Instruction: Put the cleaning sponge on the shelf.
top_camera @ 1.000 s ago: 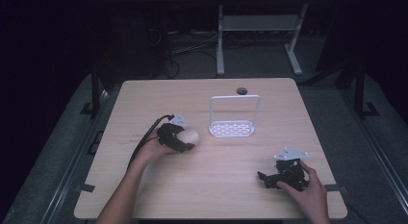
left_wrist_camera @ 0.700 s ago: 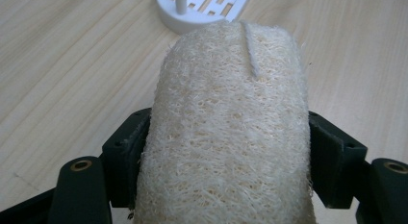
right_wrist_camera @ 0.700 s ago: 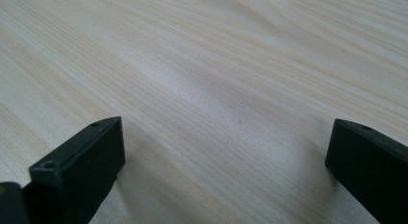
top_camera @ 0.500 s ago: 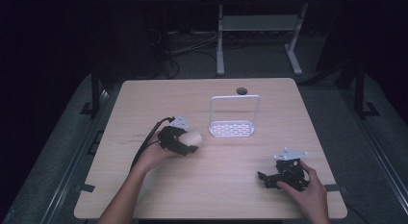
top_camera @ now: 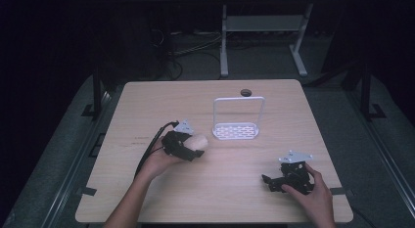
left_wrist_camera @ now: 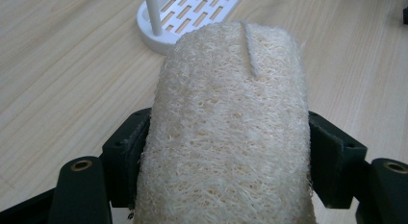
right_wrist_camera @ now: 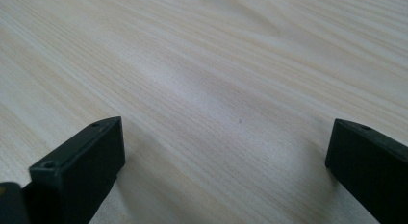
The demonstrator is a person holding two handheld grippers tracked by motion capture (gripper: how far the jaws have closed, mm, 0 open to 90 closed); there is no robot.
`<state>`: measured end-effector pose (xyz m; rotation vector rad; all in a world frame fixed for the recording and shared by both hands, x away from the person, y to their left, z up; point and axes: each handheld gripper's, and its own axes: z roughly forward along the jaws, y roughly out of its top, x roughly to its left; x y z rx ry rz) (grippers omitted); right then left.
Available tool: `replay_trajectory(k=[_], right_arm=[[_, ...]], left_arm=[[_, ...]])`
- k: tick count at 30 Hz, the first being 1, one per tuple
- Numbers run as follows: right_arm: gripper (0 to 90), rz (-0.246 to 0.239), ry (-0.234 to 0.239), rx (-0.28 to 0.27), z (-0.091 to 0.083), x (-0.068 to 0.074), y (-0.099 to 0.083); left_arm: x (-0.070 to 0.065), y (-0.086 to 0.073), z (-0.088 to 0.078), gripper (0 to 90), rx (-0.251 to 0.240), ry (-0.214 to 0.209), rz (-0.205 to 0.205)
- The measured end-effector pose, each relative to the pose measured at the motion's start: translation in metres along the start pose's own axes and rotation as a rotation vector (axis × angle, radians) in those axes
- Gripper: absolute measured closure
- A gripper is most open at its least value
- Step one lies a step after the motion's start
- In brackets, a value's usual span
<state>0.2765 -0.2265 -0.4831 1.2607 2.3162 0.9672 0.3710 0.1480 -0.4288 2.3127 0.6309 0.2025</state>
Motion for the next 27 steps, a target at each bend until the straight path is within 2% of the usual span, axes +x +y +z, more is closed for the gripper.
replay_trajectory(k=[17,27], right_arm=[[0.0,-0.001,-0.001,0.0,0.0,0.0,0.0],[0.0,-0.002,-0.001,0.0,0.0,0.0,0.0]], left_arm=[[-0.012,0.024,0.007,26.9,-0.031,-0.009,0.031],[-0.018,0.037,0.014,26.9,-0.043,-0.01,0.032]])
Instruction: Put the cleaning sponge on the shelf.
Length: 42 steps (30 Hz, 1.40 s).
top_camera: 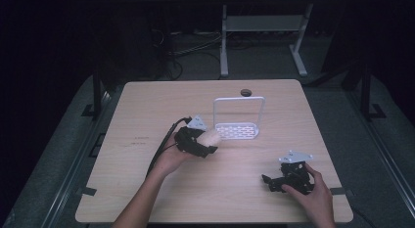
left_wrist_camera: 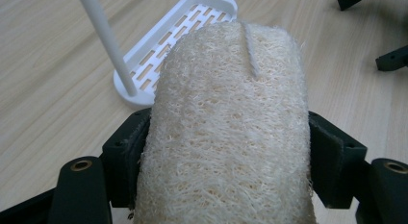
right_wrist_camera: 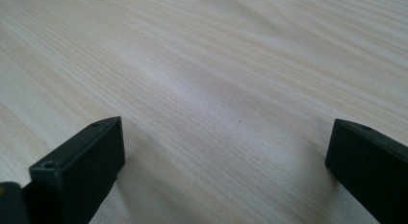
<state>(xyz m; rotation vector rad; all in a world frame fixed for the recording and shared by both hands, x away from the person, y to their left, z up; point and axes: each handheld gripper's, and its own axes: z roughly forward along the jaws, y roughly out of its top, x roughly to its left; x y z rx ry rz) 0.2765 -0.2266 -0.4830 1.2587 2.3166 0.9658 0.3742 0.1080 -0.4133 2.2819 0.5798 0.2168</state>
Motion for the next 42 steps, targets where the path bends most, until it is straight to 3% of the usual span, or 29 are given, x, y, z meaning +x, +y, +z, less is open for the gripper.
replay_trajectory(k=[16,28,42], right_arm=[[0.0,-0.002,0.001,0.001,0.0,0.0,0.0],[0.0,-0.002,0.001,0.001,0.0,0.0,0.0],[0.0,0.0,0.002,0.001,0.0,0.0,0.0]], left_arm=[[-0.009,0.023,0.025,26.9,-0.019,-0.001,0.008],[-0.006,0.038,0.038,27.0,-0.022,0.009,0.016],[-0.01,0.052,0.067,27.0,-0.031,0.017,-0.005]])
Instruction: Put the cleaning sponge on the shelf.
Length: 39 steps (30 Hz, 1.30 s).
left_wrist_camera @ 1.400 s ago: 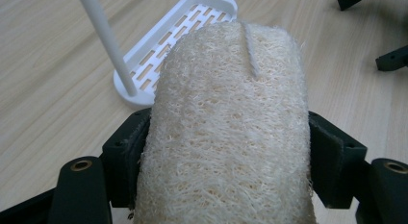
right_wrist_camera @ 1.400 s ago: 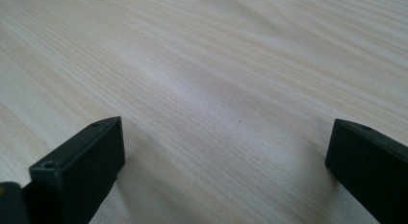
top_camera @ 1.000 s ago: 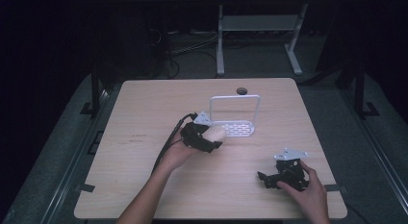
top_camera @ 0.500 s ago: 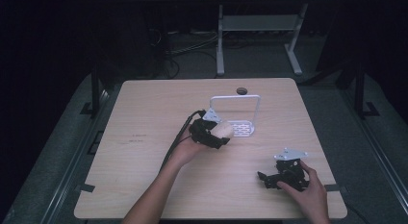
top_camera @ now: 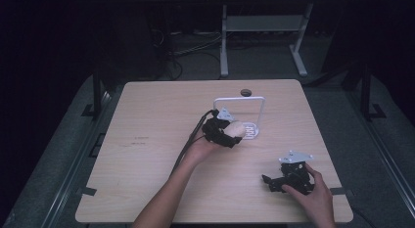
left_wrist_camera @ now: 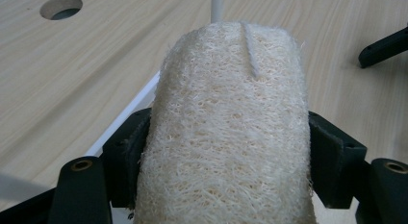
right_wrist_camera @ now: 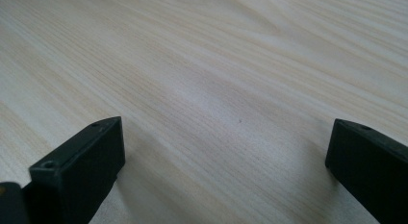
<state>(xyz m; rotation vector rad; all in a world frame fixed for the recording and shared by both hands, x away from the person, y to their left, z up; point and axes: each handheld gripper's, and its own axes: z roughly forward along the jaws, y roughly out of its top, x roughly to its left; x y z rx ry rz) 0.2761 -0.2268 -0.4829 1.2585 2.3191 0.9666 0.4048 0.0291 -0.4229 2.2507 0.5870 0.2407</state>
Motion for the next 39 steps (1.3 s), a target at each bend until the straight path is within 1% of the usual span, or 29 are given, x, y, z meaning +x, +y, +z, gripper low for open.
replay_trajectory(k=[2,4,6,10,12,13,19,20,23,26,29,31,33,34,36,37,39], right_arm=[[0.0,0.0,0.0,0.0,0.0,0.0,0.0],[0.0,0.001,0.0,0.0,0.0,0.0,0.0],[0.0,0.002,0.002,-0.002,0.0,0.0,0.0],[0.0,0.001,0.001,-0.001,0.0,0.0,0.0],[0.0,0.002,0.005,-0.002,0.0,0.0,0.0],[0.0,0.001,0.001,0.0,0.0,0.0,0.0],[0.0,-0.002,-0.001,-0.001,0.0,0.0,0.0],[0.0,-0.004,-0.002,-0.002,0.0,0.0,0.0],[0.0,-0.004,-0.002,-0.002,0.0,0.0,0.0],[0.0,-0.004,-0.001,-0.004,0.0,0.0,0.0],[0.0,-0.002,0.0,-0.003,0.0,0.0,0.0],[0.0,-0.002,0.0,-0.003,0.0,0.0,0.0],[0.0,-0.001,0.001,-0.003,0.0,0.0,0.0],[0.0,-0.001,0.001,-0.003,0.0,0.0,0.0],[0.0,-0.002,0.001,-0.003,0.0,0.0,0.0],[0.0,-0.002,0.001,-0.003,0.0,0.0,0.0],[0.0,-0.003,0.0,-0.003,0.0,0.0,0.0]], left_arm=[[-0.001,0.001,0.005,27.0,0.006,0.001,0.007],[-0.002,0.004,0.009,27.0,0.009,0.013,0.009],[-0.002,0.007,0.013,27.0,0.011,0.02,0.019],[-0.002,0.012,0.021,27.0,0.014,0.043,0.011],[-0.001,0.014,0.026,27.0,0.011,0.046,0.01],[-0.002,0.014,0.029,27.0,0.007,0.044,-0.011],[0.0,0.017,0.044,27.0,0.026,0.063,-0.006],[-0.001,0.017,0.046,27.0,0.021,0.064,-0.007],[0.001,0.018,0.049,27.0,0.04,0.072,0.002],[0.003,0.018,0.052,26.9,0.051,0.085,0.0],[0.004,0.018,0.054,26.9,0.041,0.086,-0.014],[0.005,0.018,0.055,26.9,0.051,0.091,-0.003],[0.005,0.018,0.056,26.9,0.052,0.089,-0.005],[0.005,0.018,0.056,26.9,0.051,0.091,-0.006],[0.003,0.017,0.058,26.9,0.049,0.09,-0.023],[0.004,0.017,0.058,26.9,0.05,0.093,-0.014],[0.004,0.018,0.059,26.9,0.055,0.094,-0.024]])
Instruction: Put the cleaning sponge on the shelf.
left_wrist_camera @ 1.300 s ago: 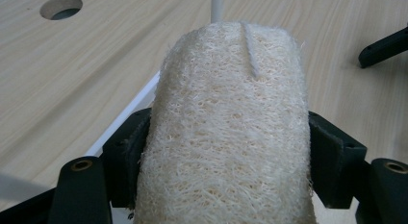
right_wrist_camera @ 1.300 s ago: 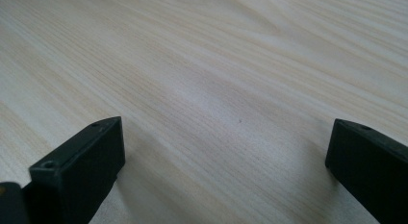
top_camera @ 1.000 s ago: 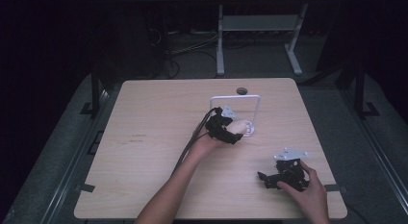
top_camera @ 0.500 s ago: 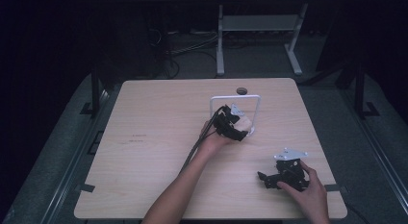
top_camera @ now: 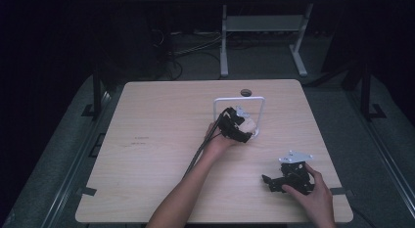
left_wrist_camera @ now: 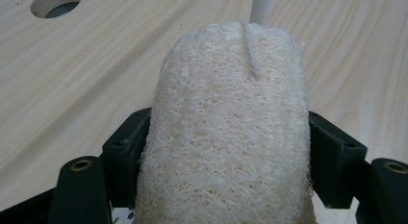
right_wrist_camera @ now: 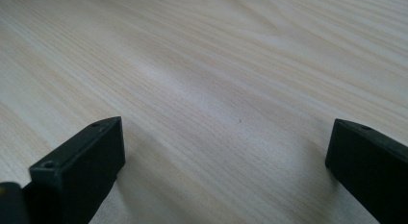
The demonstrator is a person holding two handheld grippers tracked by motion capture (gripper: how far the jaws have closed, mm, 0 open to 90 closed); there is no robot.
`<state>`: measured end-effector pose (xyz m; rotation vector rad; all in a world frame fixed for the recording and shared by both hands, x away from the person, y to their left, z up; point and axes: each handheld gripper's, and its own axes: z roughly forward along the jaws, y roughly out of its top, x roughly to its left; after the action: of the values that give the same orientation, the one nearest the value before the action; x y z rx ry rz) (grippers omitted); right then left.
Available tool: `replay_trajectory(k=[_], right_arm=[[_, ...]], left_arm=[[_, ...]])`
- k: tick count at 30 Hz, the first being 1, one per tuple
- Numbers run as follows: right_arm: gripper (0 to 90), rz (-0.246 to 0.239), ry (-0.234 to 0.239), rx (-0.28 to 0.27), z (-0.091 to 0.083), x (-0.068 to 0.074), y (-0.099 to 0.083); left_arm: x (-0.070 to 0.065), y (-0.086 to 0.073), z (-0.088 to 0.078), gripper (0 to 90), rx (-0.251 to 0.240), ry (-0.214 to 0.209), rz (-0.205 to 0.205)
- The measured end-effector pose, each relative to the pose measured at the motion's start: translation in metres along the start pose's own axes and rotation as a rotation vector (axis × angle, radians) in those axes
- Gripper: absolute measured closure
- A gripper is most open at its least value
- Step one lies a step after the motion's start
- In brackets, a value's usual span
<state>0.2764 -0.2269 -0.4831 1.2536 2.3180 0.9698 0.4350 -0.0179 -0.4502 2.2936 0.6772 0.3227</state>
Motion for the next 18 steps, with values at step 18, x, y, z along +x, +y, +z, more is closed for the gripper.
replay_trajectory(k=[18], right_arm=[[0.0,-0.002,-0.002,0.001,-0.0002,-0.0001,0.0001]], left_arm=[[0.0025,0.0007,0.0023,26.3,0.007,0.021,0.013]])
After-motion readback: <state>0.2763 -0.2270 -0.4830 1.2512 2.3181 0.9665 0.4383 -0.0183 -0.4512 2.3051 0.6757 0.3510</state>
